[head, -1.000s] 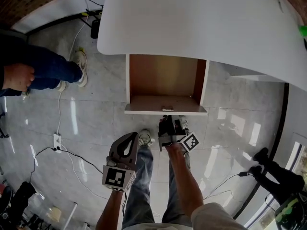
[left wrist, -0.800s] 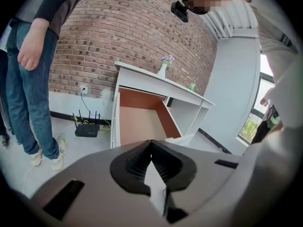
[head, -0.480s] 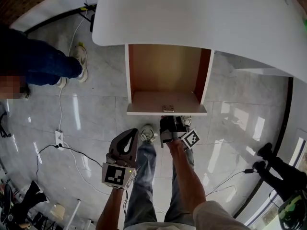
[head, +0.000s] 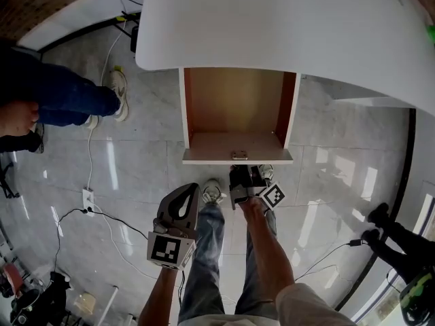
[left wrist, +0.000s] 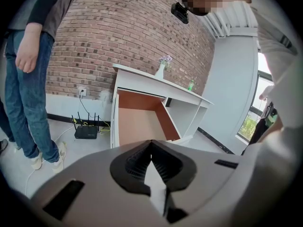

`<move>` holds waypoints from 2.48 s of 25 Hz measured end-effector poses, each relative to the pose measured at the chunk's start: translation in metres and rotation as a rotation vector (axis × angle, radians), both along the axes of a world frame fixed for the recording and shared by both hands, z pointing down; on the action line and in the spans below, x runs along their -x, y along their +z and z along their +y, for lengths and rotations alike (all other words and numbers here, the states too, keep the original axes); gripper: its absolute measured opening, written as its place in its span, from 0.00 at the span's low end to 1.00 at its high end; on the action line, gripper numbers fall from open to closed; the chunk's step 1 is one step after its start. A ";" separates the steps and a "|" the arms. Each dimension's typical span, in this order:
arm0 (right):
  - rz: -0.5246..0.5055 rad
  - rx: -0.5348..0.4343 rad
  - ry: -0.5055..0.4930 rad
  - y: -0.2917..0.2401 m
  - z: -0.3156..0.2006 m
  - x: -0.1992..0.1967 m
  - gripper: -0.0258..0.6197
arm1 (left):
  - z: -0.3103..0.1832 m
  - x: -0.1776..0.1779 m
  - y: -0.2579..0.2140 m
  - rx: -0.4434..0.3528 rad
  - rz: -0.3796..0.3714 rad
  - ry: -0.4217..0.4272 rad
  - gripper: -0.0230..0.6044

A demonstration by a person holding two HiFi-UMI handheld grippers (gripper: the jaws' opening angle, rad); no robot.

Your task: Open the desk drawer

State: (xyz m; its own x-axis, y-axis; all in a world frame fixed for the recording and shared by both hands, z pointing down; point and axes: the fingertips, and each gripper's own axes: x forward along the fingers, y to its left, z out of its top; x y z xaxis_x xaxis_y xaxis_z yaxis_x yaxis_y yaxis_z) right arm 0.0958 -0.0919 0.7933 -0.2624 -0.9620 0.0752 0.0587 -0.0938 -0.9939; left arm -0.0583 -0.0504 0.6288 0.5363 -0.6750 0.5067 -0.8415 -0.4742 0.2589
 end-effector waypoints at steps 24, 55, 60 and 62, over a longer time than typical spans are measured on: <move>0.170 -0.008 -0.084 -0.136 0.067 -0.022 0.07 | 0.002 0.006 -0.089 -0.102 0.085 -0.048 0.06; 1.699 -0.473 -0.376 -0.538 0.119 0.029 0.07 | 0.087 0.021 -0.354 -0.339 0.075 0.083 0.06; 1.683 -0.530 -0.400 -0.548 0.160 0.021 0.07 | 0.119 0.001 -0.359 -0.344 0.066 0.060 0.06; 1.653 -0.553 -0.408 -0.552 0.181 0.013 0.07 | 0.137 -0.013 -0.362 -0.347 0.066 0.057 0.06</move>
State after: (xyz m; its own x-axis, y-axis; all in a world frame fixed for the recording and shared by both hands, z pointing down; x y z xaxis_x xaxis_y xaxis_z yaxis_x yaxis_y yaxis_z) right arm 0.0826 0.0893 0.2416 -0.4604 -0.8641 0.2036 -0.8698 0.4849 0.0910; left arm -0.0454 0.0868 0.2664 0.6024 -0.7685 0.2156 -0.7977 -0.5895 0.1273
